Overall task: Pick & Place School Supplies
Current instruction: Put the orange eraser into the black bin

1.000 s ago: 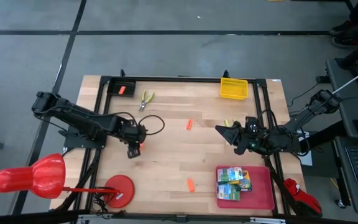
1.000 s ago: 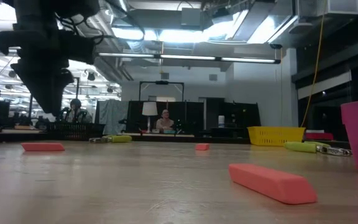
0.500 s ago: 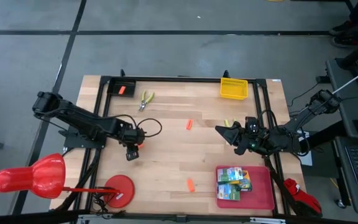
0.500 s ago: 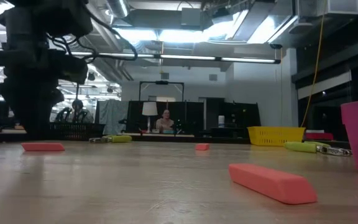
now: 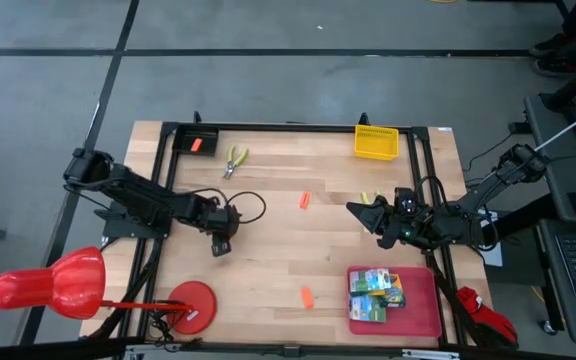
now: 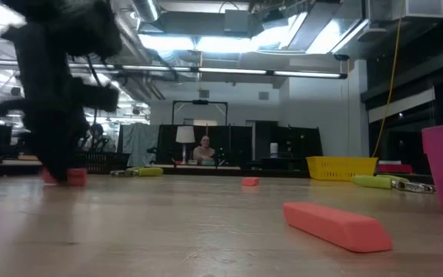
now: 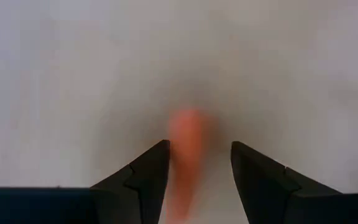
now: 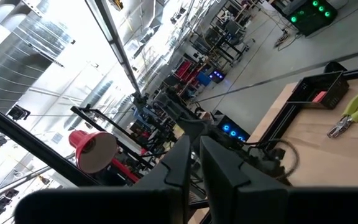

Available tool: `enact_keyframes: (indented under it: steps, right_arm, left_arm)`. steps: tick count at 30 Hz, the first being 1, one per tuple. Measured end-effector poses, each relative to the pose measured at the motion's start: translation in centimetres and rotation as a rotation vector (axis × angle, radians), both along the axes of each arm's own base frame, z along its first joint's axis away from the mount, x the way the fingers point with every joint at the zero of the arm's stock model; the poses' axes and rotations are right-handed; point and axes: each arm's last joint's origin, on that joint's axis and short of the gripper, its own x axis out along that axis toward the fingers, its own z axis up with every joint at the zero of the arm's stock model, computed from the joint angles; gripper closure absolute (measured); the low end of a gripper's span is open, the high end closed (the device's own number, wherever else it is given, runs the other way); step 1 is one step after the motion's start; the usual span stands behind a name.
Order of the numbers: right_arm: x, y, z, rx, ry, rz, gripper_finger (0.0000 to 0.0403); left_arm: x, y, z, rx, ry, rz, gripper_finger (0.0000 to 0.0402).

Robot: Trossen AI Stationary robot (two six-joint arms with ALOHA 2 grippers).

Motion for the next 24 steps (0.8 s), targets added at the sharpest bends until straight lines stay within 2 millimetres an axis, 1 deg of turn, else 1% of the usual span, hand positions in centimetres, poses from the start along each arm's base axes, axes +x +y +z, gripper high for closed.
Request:
enact_keyframes:
  steps: [3,11,14,18,20,22,23,24]
  right_arm:
    - [0.0,0.0,0.0,0.003,-0.001,0.001,0.0363]
    - [0.0,0.0,0.0,0.002,-0.001,0.001,0.0363]
    - [0.0,0.0,0.0,0.000,0.000,0.001,0.0363]
    - [0.0,0.0,0.0,0.000,0.000,0.000,0.0363]
    - [0.0,0.0,0.0,-0.001,0.000,0.001,0.0363]
    - [0.0,0.0,0.0,0.000,-0.001,0.001,0.0363]
    - [0.0,0.0,0.0,0.000,-0.001,0.001,0.0363]
    - [0.0,0.0,0.0,0.001,-0.001,0.001,0.0363]
  left_arm:
    - [0.0,0.2,0.0,0.033,0.000,0.019,0.0246]
    - [0.0,0.3,0.0,0.028,0.005,0.034,0.0274]
    - [0.0,0.3,0.0,0.032,0.004,0.065,0.0304]
    - [-0.1,0.4,0.0,0.043,0.002,0.117,0.0369]
    - [-0.1,0.5,0.0,0.048,-0.007,0.178,0.0371]
    - [-0.3,0.9,0.2,0.091,-0.020,0.250,0.0371]
    - [-0.3,1.1,0.5,0.107,-0.040,0.282,0.0371]
    - [0.2,1.2,1.2,0.117,-0.084,0.309,0.0371]
